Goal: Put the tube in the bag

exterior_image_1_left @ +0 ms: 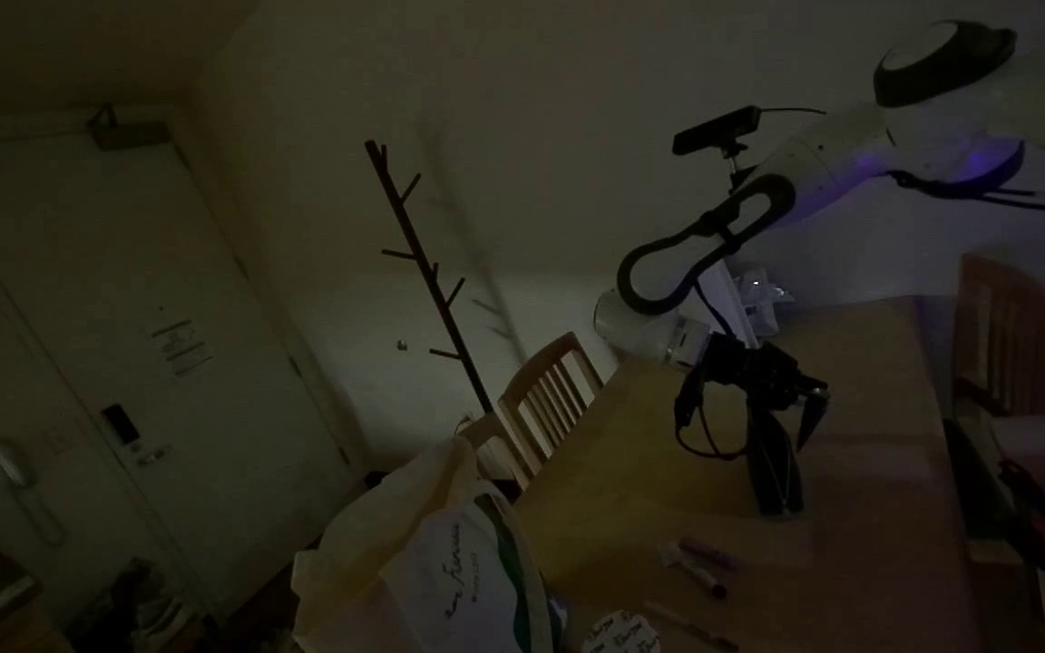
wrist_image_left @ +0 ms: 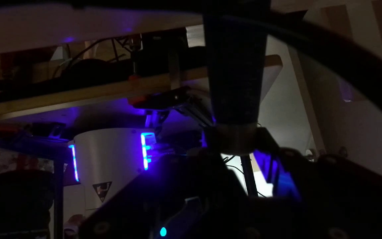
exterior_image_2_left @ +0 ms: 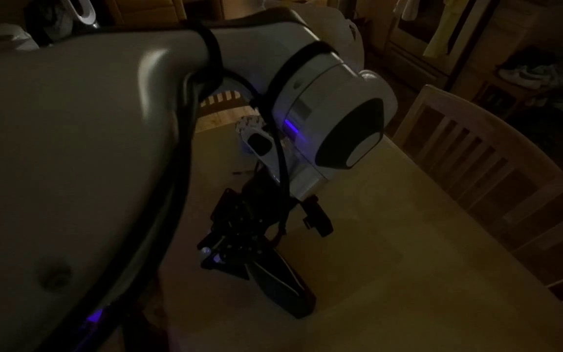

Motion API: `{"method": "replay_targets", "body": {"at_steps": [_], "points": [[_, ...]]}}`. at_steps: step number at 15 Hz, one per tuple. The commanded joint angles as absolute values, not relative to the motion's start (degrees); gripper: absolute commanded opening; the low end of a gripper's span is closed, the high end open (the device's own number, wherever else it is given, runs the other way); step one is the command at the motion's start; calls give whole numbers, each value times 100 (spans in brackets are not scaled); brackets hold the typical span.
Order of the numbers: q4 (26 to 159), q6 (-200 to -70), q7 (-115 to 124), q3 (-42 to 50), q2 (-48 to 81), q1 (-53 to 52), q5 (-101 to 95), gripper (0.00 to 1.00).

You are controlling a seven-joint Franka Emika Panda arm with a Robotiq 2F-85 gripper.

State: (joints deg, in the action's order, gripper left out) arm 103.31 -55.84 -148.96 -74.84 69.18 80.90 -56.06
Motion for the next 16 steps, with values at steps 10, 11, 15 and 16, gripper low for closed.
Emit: {"method": "replay_targets", "body": {"at_steps": [10,11,15,16], "points": [[10224,-5115,-15145,-7617,5653,8157,-4321,8],[10137,-4791,-14931,-7983,6087,8242,-4619,8],[10054,-4587,-14887,-8462,6639,8198,-5353,8],[10041,-4584,-14887,-8552,6819,8192,-5538,8]]}}
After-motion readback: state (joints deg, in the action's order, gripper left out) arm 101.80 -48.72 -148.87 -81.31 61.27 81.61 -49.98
